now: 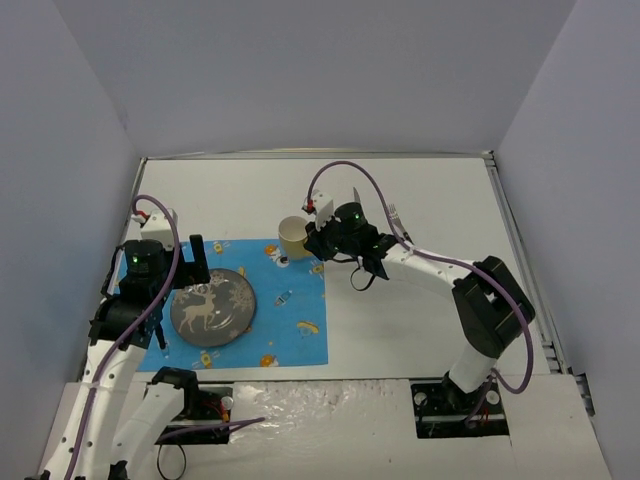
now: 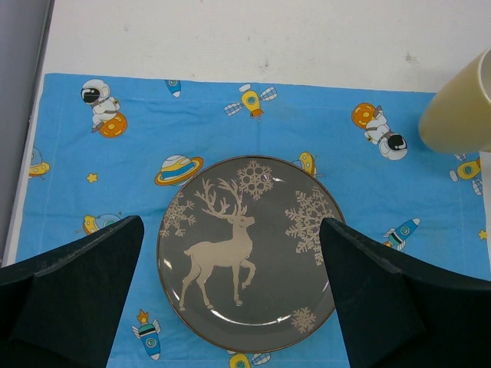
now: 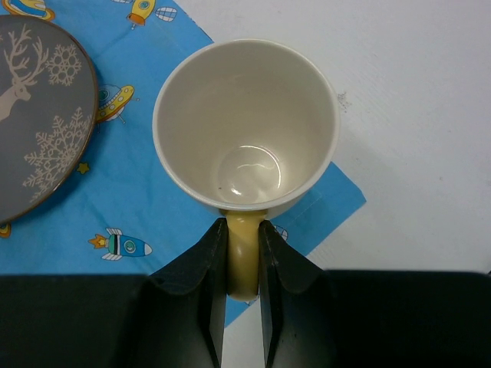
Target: Set the dinner table for one person
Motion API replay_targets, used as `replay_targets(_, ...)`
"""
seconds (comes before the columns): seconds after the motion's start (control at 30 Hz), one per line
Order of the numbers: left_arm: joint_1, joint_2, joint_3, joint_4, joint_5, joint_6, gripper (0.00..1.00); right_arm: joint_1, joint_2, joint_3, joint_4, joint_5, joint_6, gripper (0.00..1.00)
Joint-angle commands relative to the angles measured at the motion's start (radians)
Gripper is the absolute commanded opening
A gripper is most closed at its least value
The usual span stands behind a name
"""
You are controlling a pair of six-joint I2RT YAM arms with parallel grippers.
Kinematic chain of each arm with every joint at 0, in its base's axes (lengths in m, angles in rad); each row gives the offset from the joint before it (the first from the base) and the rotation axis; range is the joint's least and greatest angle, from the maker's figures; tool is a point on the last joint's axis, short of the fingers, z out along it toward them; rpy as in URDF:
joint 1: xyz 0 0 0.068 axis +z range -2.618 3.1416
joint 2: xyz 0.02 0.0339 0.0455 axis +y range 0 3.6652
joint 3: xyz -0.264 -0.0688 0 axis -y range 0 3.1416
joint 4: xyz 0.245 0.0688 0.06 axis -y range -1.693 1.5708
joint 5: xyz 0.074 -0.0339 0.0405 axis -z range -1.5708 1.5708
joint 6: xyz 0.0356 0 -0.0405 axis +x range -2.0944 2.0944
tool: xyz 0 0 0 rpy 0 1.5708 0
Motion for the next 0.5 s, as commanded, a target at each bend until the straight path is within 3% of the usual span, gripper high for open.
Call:
replay_targets(0.0, -0.002, 0.001, 0.011, 0.061, -0.011, 0.01, 0.97, -0.003, -0.017, 0.035, 0.207, -0.005, -0.034, 0.0)
replay_targets(0.47, -0.002, 0.007, 0.01, 0.064, -0.005, 0.011, 0.97, -0.002, 0.035, 0.006, 0.247, 0.004, -0.054, 0.0)
